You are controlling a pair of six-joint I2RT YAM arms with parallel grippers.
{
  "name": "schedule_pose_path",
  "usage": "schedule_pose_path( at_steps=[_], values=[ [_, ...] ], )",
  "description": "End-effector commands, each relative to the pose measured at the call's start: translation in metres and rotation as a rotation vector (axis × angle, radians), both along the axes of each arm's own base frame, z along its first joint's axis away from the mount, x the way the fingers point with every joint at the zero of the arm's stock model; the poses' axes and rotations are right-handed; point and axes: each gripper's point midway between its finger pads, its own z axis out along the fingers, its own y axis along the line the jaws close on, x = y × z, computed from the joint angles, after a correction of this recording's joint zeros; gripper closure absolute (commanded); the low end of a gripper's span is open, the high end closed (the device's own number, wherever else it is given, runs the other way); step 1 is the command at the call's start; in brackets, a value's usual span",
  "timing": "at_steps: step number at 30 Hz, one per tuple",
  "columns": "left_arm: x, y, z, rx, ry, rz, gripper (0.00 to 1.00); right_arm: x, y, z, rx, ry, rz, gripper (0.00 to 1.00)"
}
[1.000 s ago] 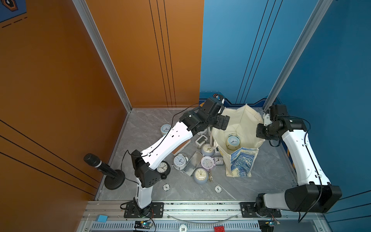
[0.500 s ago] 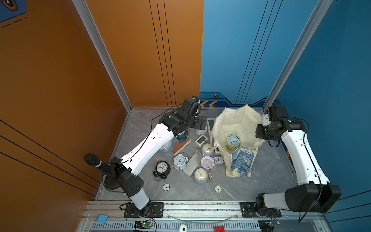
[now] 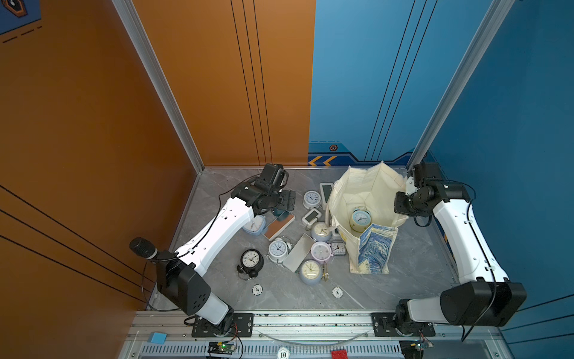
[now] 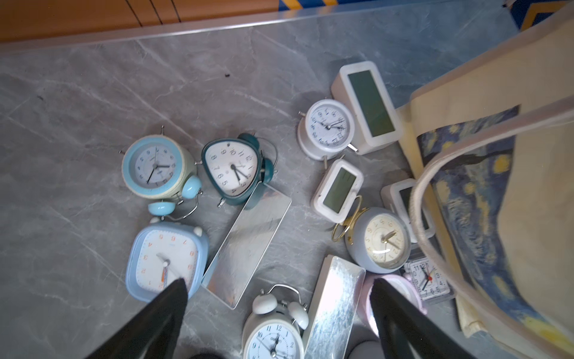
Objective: Put the alarm clock into the canvas bag
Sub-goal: Pick up the alarm from the center of the board.
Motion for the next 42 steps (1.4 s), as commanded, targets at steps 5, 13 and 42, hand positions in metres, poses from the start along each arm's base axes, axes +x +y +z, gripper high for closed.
schedule_pose_path(
  at_steps=[5, 13, 42],
  values=[
    [-0.024, 0.047, -0.045, 0.007, 0.138, 0.110, 0.07, -0.001, 0.003, -0.005, -0.024, 0.030, 0.022, 0.88],
    [-0.018, 0.084, -0.089, 0.094, 0.247, 0.182, 0.05, -0.001, 0.004, -0.006, -0.028, 0.033, 0.028, 0.88],
    [0.027, 0.111, -0.180, 0.063, 0.435, 0.124, 0.02, -0.001, 0.006, -0.004, -0.035, 0.035, 0.040, 0.88]
  ],
)
